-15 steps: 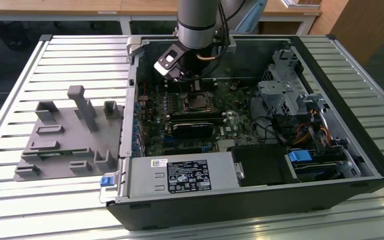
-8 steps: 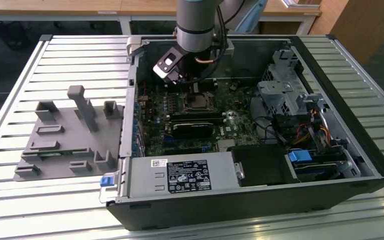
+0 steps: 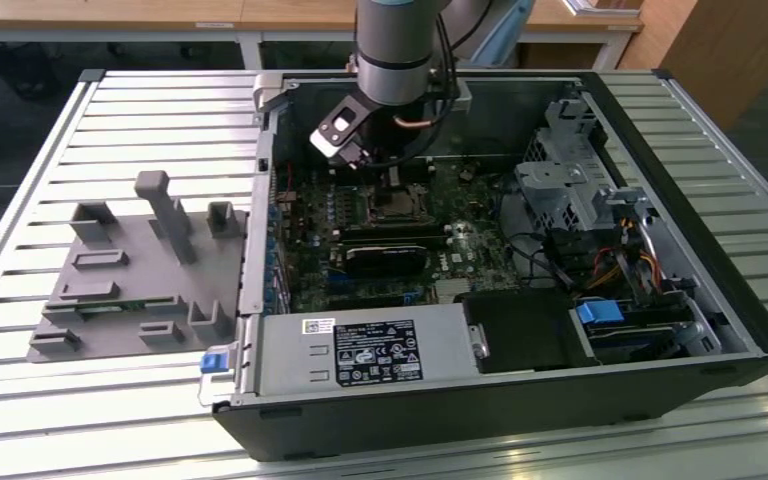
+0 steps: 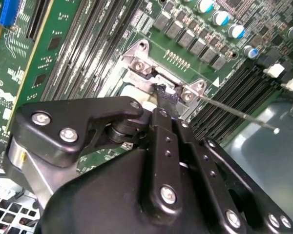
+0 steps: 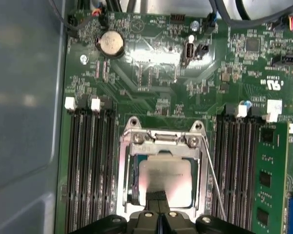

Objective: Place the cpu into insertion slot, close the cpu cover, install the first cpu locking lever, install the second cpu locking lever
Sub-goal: 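Close the cpu cover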

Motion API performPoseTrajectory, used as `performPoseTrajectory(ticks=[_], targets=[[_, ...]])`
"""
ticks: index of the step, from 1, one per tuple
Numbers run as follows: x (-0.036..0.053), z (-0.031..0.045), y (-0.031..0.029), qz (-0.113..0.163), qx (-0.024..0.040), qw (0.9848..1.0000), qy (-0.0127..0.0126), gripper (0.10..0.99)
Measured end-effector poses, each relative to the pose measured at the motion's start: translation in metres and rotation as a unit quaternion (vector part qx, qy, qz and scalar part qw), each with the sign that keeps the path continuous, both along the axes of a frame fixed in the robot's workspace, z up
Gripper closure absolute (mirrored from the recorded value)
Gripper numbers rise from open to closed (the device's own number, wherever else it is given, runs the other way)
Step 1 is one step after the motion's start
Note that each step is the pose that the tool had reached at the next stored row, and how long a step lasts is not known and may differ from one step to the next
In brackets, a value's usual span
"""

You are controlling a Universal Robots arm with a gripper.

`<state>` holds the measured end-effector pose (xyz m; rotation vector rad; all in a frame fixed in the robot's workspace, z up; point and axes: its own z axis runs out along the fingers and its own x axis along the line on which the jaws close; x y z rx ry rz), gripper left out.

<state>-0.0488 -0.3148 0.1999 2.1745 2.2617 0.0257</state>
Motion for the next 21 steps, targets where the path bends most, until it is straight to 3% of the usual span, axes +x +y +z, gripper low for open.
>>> performPoseTrajectory(ticks=[4, 8, 15, 21], targets=[[0.0038, 0.0007, 0.0002, 0.000, 0.0010, 1.0000, -0.0007, 0.980], [0.0037, 0.0082, 0.0001, 0.000, 0.0006, 1.0000, -0.0003, 0.980], [-0.0034, 0.0074, 0.0001, 0.001, 0.0002, 1.0000, -0.0014, 0.980], [-0.0045, 0.0036, 0.0001, 0.003, -0.0032, 1.0000, -0.0014, 0.980]])
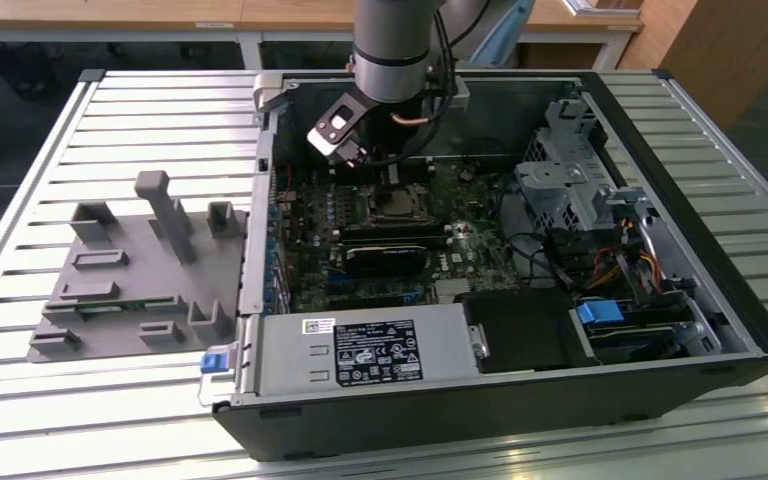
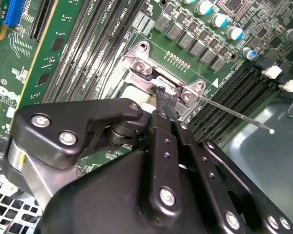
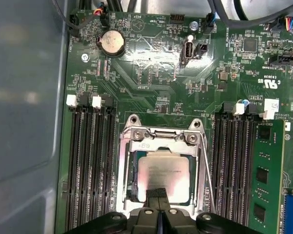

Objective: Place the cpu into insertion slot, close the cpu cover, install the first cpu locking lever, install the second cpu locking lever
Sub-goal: 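Close the cpu cover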

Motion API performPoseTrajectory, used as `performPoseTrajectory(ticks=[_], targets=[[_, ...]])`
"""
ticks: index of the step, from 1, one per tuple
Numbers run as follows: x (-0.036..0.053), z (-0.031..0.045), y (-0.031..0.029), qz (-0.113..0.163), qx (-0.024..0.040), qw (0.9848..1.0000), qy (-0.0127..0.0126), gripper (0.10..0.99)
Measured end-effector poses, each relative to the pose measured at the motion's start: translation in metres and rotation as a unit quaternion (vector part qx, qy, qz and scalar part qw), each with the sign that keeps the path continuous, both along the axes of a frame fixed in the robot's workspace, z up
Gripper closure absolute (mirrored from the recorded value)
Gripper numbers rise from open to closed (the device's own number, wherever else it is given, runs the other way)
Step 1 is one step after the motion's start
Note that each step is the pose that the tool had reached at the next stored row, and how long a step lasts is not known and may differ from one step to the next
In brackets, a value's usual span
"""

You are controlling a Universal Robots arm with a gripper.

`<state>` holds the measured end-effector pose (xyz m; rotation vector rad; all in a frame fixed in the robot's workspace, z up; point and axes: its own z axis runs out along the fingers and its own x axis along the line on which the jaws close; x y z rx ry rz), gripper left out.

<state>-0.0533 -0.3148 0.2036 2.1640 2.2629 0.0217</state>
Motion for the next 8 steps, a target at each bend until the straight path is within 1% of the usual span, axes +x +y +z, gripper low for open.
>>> performPoseTrajectory(ticks=[4, 8], targets=[[0.0009, -0.0023, 0.0002, 0.000, -0.0027, 1.0000, 0.0001, 0.980], [0.0074, -0.0034, 0.0010, 0.000, -0.0031, 1.0000, 0.0000, 0.980]])
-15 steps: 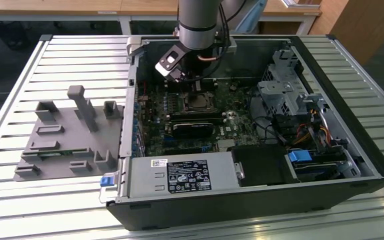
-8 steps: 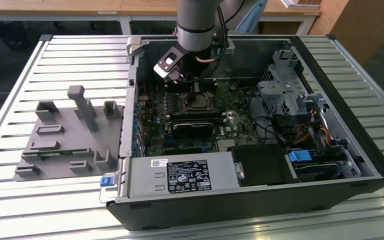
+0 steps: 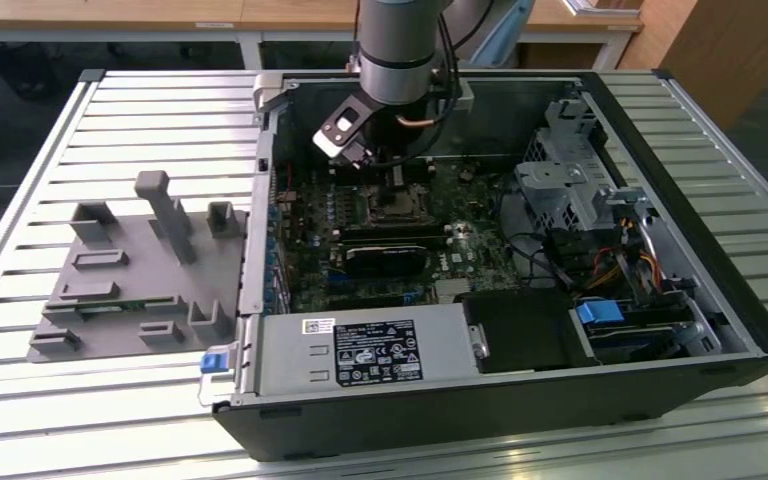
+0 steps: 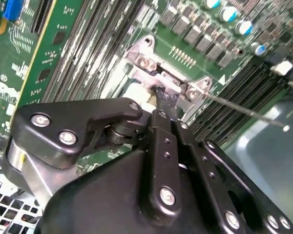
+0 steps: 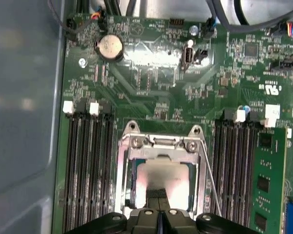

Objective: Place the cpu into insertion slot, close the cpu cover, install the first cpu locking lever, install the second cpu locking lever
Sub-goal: 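Close the cpu cover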

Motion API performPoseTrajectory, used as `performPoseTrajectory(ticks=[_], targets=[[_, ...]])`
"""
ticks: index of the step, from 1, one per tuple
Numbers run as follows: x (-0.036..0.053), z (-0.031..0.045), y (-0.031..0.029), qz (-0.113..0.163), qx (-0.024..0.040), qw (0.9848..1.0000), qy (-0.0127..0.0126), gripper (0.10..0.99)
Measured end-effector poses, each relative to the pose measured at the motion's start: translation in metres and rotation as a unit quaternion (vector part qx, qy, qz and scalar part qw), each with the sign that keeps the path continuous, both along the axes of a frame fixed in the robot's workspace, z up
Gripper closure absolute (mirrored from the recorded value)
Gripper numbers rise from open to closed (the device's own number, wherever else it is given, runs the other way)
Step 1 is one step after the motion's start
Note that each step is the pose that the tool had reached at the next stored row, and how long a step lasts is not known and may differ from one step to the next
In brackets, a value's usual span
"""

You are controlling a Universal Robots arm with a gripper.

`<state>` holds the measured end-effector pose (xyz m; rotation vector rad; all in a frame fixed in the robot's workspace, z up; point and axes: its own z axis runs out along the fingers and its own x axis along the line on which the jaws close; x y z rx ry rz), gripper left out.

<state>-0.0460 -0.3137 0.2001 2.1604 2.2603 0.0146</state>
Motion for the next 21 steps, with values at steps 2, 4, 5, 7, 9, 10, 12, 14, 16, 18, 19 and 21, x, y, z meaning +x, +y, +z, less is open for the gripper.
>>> performPoseTrajectory(ticks=[2, 4, 5, 7, 9, 10, 12, 14, 16, 18, 19, 21], targets=[[0.0034, -0.0001, 0.0002, 0.000, -0.0002, 1.0000, 0.0001, 0.980], [0.0048, 0.0000, 0.0002, 0.000, -0.0001, 1.0000, 0.0001, 0.980], [0.0049, 0.0005, 0.0002, 0.000, 0.0000, 1.0000, 0.0000, 0.980], [0.0049, 0.0027, 0.0003, 0.000, 0.0000, 1.0000, 0.0000, 0.980], [0.0049, 0.0061, 0.0002, 0.000, -0.0001, 1.0000, 0.0000, 0.980], [0.0049, 0.0078, 0.0002, 0.000, 0.0000, 1.0000, 0.0000, 0.980], [0.0050, 0.0101, 0.0003, 0.000, -0.0001, 1.0000, 0.0001, 0.980], [0.0057, 0.0100, 0.0002, 0.000, 0.0001, 1.0000, 0.0000, 0.980], [0.0074, 0.0101, 0.0002, 0.000, -0.0001, 1.0000, 0.0001, 0.980], [0.0088, 0.0101, 0.0002, 0.000, 0.0000, 1.0000, 0.0002, 0.980], [0.0094, 0.0100, 0.0002, 0.000, 0.0000, 1.0000, 0.0001, 0.980], [0.0106, 0.0101, 0.0002, 0.000, -0.0001, 1.0000, 0.0002, 0.980]])
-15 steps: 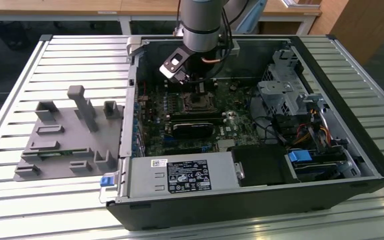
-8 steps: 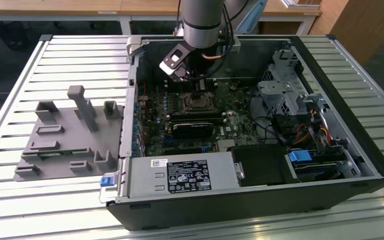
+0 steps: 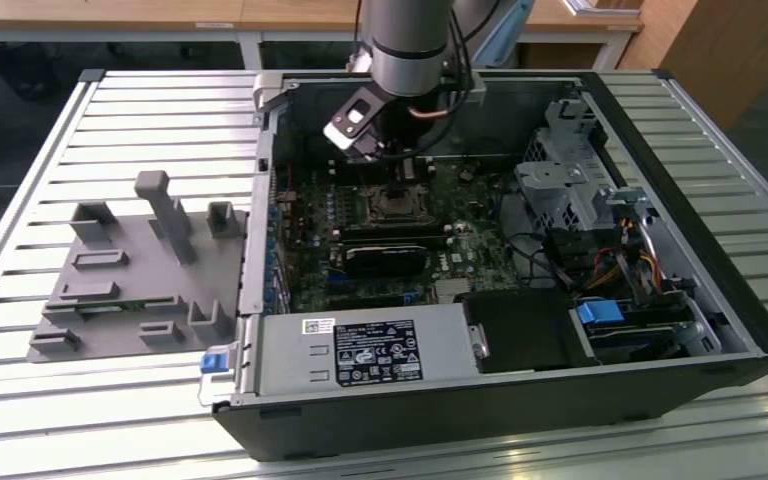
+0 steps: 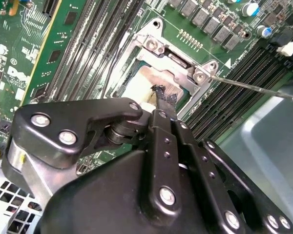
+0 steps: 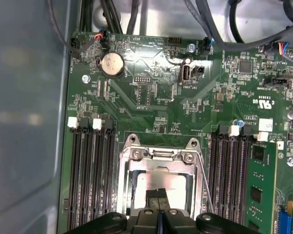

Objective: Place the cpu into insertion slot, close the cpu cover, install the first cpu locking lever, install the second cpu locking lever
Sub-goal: 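Close the cpu cover, then install the first cpu locking lever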

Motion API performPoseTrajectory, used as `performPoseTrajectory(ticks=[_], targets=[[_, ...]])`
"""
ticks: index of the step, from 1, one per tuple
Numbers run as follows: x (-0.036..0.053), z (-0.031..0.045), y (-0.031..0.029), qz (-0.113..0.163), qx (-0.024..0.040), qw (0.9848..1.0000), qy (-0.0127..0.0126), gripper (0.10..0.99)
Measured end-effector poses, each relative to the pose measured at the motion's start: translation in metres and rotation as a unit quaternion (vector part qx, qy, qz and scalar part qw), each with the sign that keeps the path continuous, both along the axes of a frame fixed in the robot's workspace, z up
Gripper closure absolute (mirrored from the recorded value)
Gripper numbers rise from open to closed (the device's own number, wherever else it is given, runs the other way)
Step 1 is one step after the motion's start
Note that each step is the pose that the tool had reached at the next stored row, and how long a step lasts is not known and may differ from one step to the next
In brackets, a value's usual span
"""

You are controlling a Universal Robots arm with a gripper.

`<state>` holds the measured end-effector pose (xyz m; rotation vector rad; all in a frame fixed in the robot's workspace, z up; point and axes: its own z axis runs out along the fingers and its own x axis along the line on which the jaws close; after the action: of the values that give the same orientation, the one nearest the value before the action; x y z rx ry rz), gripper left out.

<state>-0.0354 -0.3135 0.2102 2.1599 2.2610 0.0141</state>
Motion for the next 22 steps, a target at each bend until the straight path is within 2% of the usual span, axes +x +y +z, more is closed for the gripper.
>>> performPoseTrajectory(ticks=[15, 22], targets=[[0.0048, 0.0002, 0.0001, 0.000, 0.0000, 1.0000, 0.0000, 0.980], [0.0049, 0.0035, 0.0000, 0.000, 0.0000, 1.0000, 0.0000, 0.980]])
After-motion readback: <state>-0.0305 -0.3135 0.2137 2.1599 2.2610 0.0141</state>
